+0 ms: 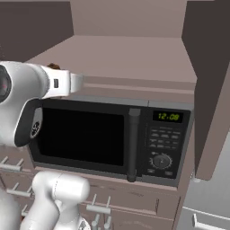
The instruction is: Take 2 condiments from the cabinet and move them on the counter near the stove.Make sure the condiments are lined up with each other, next to each other.
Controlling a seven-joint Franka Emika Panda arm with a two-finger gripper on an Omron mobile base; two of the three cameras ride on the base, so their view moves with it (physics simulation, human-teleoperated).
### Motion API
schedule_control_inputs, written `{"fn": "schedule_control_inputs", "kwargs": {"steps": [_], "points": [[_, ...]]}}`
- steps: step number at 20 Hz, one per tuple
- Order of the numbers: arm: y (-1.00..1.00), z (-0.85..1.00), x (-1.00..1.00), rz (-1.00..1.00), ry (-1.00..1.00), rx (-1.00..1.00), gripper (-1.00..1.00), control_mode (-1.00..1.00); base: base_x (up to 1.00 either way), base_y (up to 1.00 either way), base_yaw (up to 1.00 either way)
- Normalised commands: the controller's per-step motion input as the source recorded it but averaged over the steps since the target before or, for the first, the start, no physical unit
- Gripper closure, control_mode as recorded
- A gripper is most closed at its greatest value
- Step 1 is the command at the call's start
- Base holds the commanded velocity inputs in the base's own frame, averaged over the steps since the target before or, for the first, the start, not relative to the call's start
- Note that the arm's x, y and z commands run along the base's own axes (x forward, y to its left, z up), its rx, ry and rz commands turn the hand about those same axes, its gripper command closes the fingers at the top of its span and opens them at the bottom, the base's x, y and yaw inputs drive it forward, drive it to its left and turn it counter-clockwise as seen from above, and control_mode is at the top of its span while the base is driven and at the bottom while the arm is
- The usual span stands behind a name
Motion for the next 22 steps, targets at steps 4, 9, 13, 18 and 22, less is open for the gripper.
{"fn": "schedule_control_inputs", "kwargs": {"steps": [4,9,13,18,22], "points": [[0.0,-0.12,-0.86,0.0,0.0,0.06,1.0,-1.0,0.0,0.0,0.0],[0.0,0.0,-0.45,0.0,0.0,0.11,1.0,-1.0,0.0,0.0,0.0],[0.01,0.0,-0.05,0.0,0.0,0.06,1.0,-1.0,0.0,0.0,0.0],[0.05,-0.01,0.0,0.0,0.0,0.0,1.0,-1.0,0.0,0.0,0.0],[0.14,-0.16,0.0,0.0,0.0,-0.05,1.0,-1.0,0.0,0.0,0.0]]}}
